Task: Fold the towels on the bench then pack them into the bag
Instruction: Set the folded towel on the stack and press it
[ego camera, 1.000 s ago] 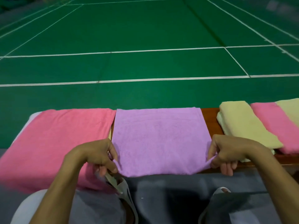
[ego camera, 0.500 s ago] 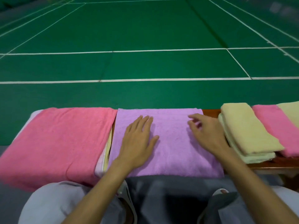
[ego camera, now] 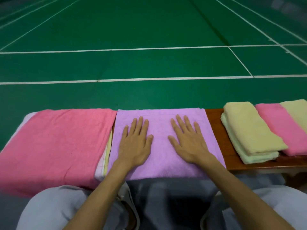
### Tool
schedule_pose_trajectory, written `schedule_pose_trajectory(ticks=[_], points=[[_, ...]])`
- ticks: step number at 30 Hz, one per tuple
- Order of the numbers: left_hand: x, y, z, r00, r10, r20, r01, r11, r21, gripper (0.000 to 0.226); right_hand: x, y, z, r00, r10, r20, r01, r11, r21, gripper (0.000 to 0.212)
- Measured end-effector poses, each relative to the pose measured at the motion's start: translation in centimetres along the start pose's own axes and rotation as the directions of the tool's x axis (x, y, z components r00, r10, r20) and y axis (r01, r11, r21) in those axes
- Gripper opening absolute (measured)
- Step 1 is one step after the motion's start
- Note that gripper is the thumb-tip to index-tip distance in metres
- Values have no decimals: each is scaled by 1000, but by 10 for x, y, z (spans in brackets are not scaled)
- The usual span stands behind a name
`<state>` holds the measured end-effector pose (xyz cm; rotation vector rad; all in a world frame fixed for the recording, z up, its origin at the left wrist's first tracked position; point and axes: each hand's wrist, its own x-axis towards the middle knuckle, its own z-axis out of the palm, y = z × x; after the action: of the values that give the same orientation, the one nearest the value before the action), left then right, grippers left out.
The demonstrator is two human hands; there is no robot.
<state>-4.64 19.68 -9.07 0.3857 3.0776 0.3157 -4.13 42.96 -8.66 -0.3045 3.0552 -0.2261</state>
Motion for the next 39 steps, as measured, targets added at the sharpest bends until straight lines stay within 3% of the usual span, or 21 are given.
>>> schedule_pose_trajectory(ticks=[5, 11, 15, 18, 20, 22, 25, 30, 32, 34, 35, 37, 39], points=[[-8, -47, -9, 995, -104, -2, 104, 994, -21, 78, -6, 50, -11, 981, 193, -14, -194, 980, -47, 90], [-13, -45, -11, 995, -97, -33, 93, 991, -94, 74, -9, 50, -12, 980, 198, -13, -198, 980, -27, 90], [-15, -40, -16, 974, -195, -118, 163, 958, -235, 67, -14, 52, -14, 982, 187, -22, -186, 982, 20, 88], [-15, -39, -24, 932, -267, -246, 193, 938, -287, 52, -14, 53, -16, 960, 247, -131, -227, 962, 153, 81], [-16, -41, -29, 910, -303, -283, 222, 933, -284, 38, -13, 54, -21, 911, 316, -266, -264, 941, 212, 62], [-14, -45, -35, 895, -403, -190, 320, 879, -354, 32, -11, 56, -32, 865, 413, -286, -349, 904, 249, 41], [-8, -47, -42, 888, -457, -55, 416, 847, -331, 28, -10, 58, -47, 855, 506, -113, -460, 841, 284, 35], [0, -40, -56, 894, -445, 45, 440, 858, -266, 22, -3, 65, -54, 892, 452, 0, -433, 855, 286, 34], [3, -41, -59, 900, -427, 89, 429, 830, -356, 19, -5, 70, -57, 913, 408, -6, -374, 842, 389, 28], [3, -44, -63, 894, -422, 151, 426, 696, -578, 14, -10, 72, -61, 926, 378, 4, -303, 738, 603, 18], [1, -44, -68, 886, -425, 182, 424, 588, -689, 21, -14, 71, -62, 932, 362, 22, -265, 641, 720, 15], [-6, -47, -76, 889, -393, 236, 390, 378, -840, 51, -20, 70, -65, 954, 296, 48, -175, 419, 891, 44], [-10, -53, -82, 922, -290, 255, 334, 268, -904, 79, -25, 70, -70, 974, 218, 67, -119, 234, 965, 83]])
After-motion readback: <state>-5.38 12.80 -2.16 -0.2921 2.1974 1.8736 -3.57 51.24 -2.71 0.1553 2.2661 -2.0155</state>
